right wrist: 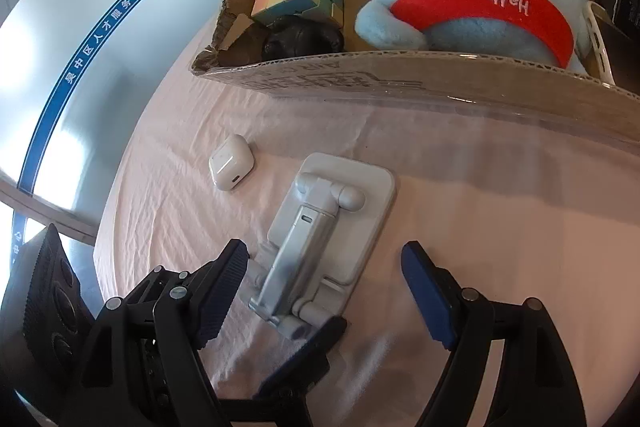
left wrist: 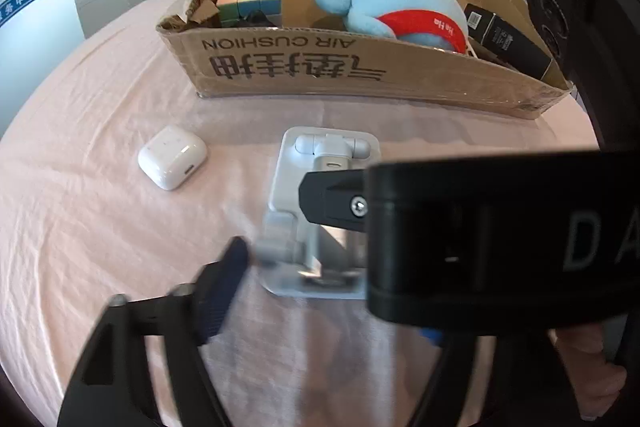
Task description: Organize objects
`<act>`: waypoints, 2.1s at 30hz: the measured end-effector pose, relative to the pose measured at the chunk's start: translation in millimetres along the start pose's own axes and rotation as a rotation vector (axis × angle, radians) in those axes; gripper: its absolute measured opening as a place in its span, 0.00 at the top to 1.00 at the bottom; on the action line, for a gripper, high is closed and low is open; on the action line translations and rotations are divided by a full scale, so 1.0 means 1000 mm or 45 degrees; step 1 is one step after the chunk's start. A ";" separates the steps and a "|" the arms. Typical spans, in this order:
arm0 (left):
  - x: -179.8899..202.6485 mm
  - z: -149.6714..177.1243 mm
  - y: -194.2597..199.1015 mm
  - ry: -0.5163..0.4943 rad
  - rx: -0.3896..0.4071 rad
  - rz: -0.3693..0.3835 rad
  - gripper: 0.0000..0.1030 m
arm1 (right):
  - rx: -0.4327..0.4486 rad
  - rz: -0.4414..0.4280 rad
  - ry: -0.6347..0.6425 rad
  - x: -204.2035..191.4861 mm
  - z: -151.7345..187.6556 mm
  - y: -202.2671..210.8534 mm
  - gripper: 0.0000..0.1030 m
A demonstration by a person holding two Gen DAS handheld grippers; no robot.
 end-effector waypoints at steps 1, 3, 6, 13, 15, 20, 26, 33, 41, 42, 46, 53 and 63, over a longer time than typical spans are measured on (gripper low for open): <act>-0.003 -0.001 0.001 0.026 0.005 0.021 0.37 | -0.002 -0.001 -0.004 0.001 0.000 0.000 0.22; -0.009 -0.001 0.005 0.065 0.019 0.073 0.37 | -0.004 0.003 -0.012 0.000 0.000 0.000 0.22; -0.025 -0.002 0.012 0.172 0.049 0.197 0.37 | -0.014 -0.007 -0.033 -0.001 0.000 0.000 0.22; -0.034 0.001 0.018 0.210 0.080 0.295 0.37 | -0.028 -0.053 -0.075 -0.015 -0.001 -0.005 0.45; -0.027 0.005 0.017 0.171 0.087 0.254 0.37 | -0.020 -0.023 -0.093 -0.018 0.000 -0.008 0.55; -0.031 0.012 0.021 0.155 0.093 0.243 0.37 | -0.004 -0.046 -0.129 -0.015 0.003 -0.008 0.57; -0.012 0.004 0.038 0.076 0.143 0.189 0.37 | 0.049 -0.111 -0.164 -0.010 0.008 0.010 0.58; 0.017 -0.025 0.067 -0.008 0.222 0.176 0.37 | 0.214 -0.119 -0.114 -0.004 0.005 0.067 0.58; 0.054 -0.079 0.075 -0.107 0.289 0.149 0.37 | 0.357 -0.120 -0.053 0.019 -0.022 0.122 0.58; 0.058 -0.087 0.077 -0.116 0.301 0.148 0.37 | 0.379 -0.120 -0.044 0.022 -0.028 0.129 0.58; 0.075 -0.120 0.082 -0.171 0.344 0.143 0.37 | 0.450 -0.117 -0.027 0.033 -0.048 0.158 0.58; 0.098 -0.175 0.076 -0.240 0.391 0.178 0.37 | 0.545 -0.151 -0.056 0.065 -0.090 0.193 0.58; 0.136 -0.221 0.017 -0.367 0.309 0.249 0.37 | 0.601 -0.148 -0.161 0.136 -0.123 0.189 0.58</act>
Point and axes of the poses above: each gripper's, at about its wrist camera, not at the fingertips, and y roughly against the way its jaws point, x to its right, z to its underside, the point moved 1 cm from there along -y, roughly the way its jaws point, and after that the axes turned 14 degrees about z, right-handed, at the moved point
